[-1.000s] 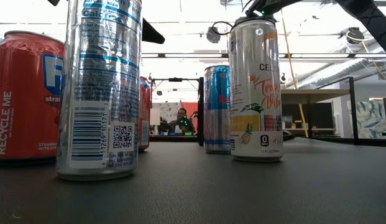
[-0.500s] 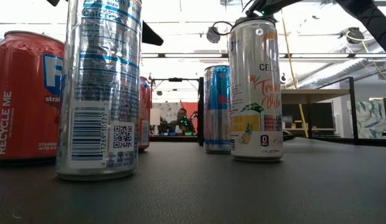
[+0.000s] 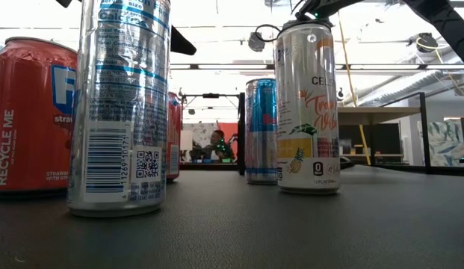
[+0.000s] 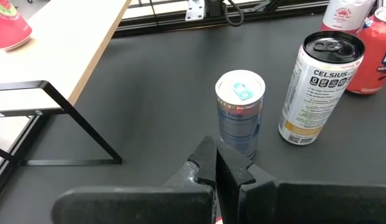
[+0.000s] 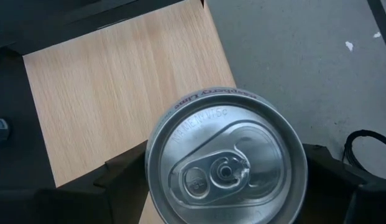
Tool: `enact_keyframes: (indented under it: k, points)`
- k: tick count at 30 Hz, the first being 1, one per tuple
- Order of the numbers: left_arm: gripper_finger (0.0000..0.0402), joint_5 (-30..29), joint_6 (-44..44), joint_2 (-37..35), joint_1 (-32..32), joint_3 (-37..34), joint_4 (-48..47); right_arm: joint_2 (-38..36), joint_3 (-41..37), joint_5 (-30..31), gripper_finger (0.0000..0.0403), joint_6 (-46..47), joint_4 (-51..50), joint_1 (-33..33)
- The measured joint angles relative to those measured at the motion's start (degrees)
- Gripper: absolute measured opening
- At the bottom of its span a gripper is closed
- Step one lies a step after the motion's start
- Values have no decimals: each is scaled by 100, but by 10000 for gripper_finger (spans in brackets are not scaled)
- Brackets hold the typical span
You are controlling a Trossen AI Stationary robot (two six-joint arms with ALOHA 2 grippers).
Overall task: Place canned beverage on shelf
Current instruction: Put the middle pink white soda can on the shelf
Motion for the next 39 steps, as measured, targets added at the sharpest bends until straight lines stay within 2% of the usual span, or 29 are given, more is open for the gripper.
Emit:
enact_keyframes:
  k: [6,15,24,39]
  points:
    - [0,0,-2,0,-2,0,1,0,0,5,311,11,0,0]
    - [0,-2,-17,0,0,0,1,-15,2,20,344,9,91,0]
    - [0,-4,-85,0,0,0,0,-15,2,299,345,-135,196,2]
    - [0,-4,-87,0,2,0,0,-7,2,299,345,-16,325,75]
